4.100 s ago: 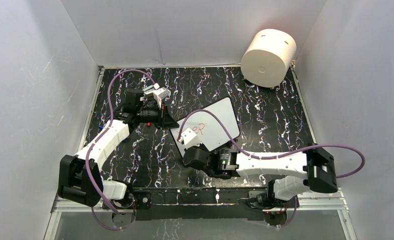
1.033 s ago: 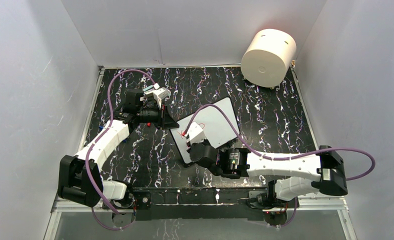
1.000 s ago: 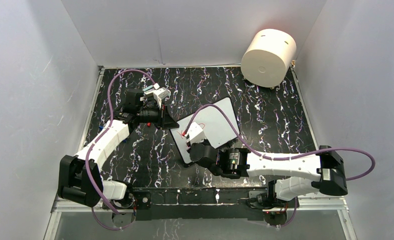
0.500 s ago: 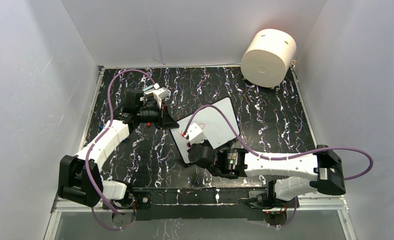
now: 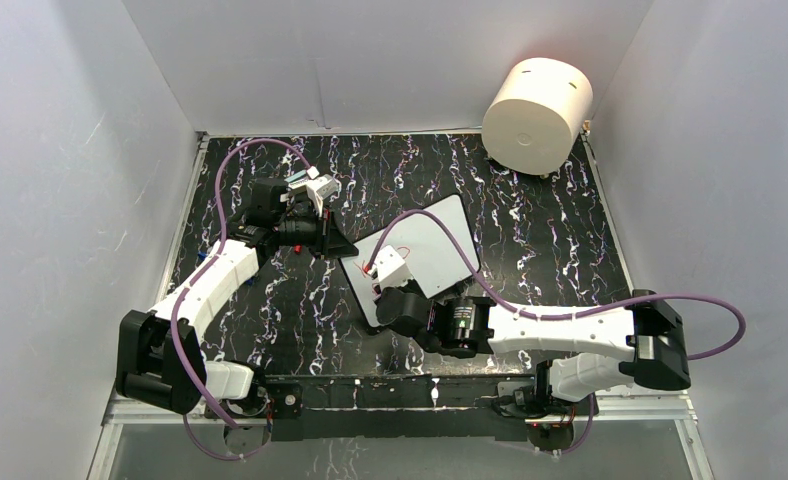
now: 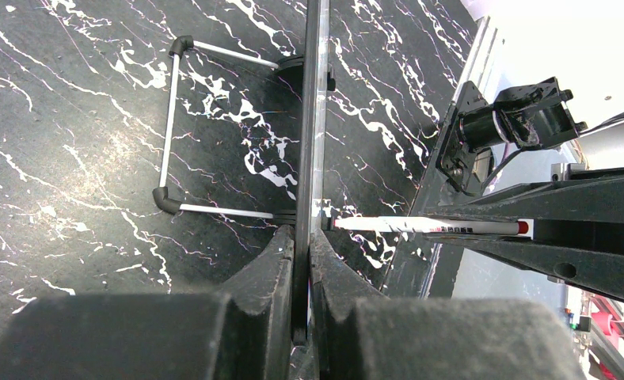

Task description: Write a sentence on the whiteboard

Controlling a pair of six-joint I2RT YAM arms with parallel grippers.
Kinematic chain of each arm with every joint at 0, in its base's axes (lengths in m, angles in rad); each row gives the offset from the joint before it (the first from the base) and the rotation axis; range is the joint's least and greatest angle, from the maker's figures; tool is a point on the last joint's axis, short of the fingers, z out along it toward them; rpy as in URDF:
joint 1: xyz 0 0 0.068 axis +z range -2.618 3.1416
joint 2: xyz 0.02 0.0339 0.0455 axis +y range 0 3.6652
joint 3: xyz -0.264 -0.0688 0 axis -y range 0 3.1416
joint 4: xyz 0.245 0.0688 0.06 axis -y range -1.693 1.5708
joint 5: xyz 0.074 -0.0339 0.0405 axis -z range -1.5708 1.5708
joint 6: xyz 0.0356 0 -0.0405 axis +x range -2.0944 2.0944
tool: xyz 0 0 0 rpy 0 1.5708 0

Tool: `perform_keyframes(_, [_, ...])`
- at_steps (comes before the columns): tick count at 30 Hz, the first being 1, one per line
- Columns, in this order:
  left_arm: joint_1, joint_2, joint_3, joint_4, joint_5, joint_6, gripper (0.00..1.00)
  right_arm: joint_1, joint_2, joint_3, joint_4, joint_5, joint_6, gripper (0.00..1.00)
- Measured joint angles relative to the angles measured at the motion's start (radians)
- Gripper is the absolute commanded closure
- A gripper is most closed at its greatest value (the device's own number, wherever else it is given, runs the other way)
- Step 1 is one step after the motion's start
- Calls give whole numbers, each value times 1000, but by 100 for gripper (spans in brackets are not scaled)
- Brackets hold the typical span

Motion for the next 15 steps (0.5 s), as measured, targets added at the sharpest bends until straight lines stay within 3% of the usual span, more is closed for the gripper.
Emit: perform_keyframes(15, [0,0,0,0,0,0,100,0,19,0,0,10,1,100])
